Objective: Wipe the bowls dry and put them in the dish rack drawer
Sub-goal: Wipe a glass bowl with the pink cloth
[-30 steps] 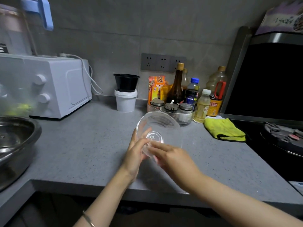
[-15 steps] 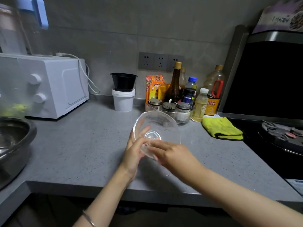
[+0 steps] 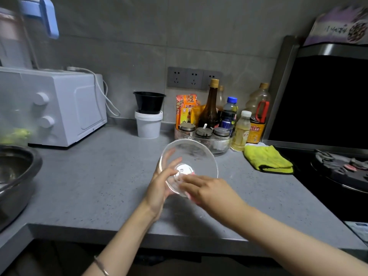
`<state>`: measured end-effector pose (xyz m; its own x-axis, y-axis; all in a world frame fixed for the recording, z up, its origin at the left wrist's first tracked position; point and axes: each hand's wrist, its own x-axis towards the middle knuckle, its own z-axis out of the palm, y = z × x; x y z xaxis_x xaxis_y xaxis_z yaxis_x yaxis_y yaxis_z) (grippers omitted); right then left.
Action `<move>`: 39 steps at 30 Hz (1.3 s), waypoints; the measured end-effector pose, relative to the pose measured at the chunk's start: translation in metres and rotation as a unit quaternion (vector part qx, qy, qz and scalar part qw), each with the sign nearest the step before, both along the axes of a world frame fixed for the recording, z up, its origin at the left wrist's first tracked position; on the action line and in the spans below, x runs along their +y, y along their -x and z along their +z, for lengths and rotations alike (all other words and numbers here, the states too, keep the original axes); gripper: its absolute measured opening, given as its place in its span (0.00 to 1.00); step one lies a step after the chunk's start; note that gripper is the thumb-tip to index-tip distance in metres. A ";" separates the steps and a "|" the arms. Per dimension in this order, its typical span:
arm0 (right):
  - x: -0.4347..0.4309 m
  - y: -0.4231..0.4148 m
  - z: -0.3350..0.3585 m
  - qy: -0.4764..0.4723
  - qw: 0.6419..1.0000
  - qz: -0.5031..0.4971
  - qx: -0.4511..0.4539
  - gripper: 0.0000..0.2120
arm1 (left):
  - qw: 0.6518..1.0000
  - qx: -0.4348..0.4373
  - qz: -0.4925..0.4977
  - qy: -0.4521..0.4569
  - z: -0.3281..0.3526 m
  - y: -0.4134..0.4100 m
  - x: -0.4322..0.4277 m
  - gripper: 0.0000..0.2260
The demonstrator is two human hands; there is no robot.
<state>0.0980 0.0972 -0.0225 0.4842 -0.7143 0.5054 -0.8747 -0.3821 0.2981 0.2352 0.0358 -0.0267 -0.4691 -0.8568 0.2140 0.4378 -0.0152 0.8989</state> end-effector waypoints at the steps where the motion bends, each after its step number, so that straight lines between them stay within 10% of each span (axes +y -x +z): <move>1: 0.000 -0.011 -0.002 0.001 0.999 -0.018 -0.047 0.17 | 1.000 0.006 0.017 0.003 -0.001 0.005 0.002 0.17; 6: 0.008 -0.019 -0.007 -0.054 0.995 0.002 -0.082 0.22 | 0.999 -0.008 0.042 0.001 -0.006 0.005 -0.006 0.15; 13: 0.009 0.044 0.029 -0.123 0.950 -0.034 0.285 0.35 | 0.979 -0.143 -0.146 0.018 -0.002 -0.019 -0.021 0.23; 19: 0.010 0.034 0.035 -0.061 0.961 -0.026 0.267 0.30 | 0.979 -0.130 -0.157 -0.017 0.004 -0.015 -0.018 0.20; 27: 0.036 -0.020 0.022 -0.275 0.960 -0.051 0.019 0.43 | 0.996 -0.056 -0.062 -0.020 -0.001 -0.001 -0.005 0.21; 34: 0.028 -0.015 0.022 -0.139 0.977 -0.153 0.052 0.43 | 0.999 -0.033 -0.015 0.000 0.006 -0.003 -0.005 0.21; 39: 0.035 -0.030 0.027 -0.295 0.951 -0.084 -0.042 0.43 | 0.998 -0.055 0.019 0.011 0.000 -0.002 -0.005 0.21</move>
<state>0.1275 0.1317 0.0048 0.3145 -0.9489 0.0255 -0.9492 -0.3146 0.0016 0.2372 0.0312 -0.0268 -0.4577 -0.8703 0.1817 0.3360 0.0199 0.9416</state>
